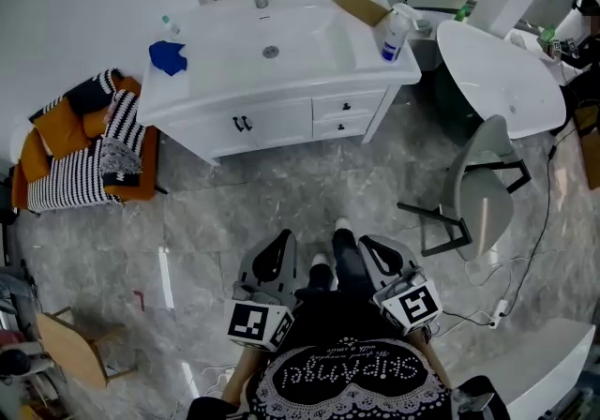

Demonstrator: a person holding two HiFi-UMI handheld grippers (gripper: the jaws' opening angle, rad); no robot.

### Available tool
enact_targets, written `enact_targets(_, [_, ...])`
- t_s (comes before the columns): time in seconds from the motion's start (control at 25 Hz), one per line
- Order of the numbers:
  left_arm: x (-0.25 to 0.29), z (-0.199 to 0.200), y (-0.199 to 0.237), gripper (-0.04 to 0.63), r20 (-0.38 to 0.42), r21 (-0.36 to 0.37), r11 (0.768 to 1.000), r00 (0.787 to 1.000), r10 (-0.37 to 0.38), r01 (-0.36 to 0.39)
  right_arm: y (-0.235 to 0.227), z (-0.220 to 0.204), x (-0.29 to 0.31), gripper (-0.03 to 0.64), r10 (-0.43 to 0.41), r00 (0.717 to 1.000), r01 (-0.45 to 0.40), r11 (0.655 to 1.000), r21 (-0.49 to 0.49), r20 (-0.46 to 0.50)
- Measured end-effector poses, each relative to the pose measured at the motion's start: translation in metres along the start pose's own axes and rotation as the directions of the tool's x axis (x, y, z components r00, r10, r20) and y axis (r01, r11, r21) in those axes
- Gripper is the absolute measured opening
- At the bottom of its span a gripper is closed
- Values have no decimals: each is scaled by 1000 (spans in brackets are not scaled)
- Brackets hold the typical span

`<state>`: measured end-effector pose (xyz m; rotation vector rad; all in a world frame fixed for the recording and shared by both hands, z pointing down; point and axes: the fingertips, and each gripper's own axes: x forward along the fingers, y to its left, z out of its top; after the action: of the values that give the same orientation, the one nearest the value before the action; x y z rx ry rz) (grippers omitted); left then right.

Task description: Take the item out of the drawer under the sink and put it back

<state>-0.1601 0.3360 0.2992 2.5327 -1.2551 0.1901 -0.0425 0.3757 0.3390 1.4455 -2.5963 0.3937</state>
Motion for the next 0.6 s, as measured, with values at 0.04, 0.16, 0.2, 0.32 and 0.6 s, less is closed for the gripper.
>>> enact_targets(0.04, [6,0,-2,5,0,-2,1000,1000,-3,3,-6,1,3,20,4,1000,-4,1000,1,-4])
enact_targets(0.16, [26,7,-5,5,10,-17,1000,1000,-8,8,-26,4,12,20,13,1000,-13,1000,3,-11])
enact_targets(0.2, [33,10,-5,5,16,-22,1000,1000,-7,7,-33,5,15,20,13,1000,-13,1000,5,-13])
enact_targets(0.32, [57,20,-3,5,31,-22,1000,1000,-3,4,-57,13,25,20,6,1000,-6,1000,11,-11])
enact_targets(0.6, [105,34,-2,5,59,-26,999,998,29,-27,-118,24,40,20,-17,1000,17,1000,-25,-14])
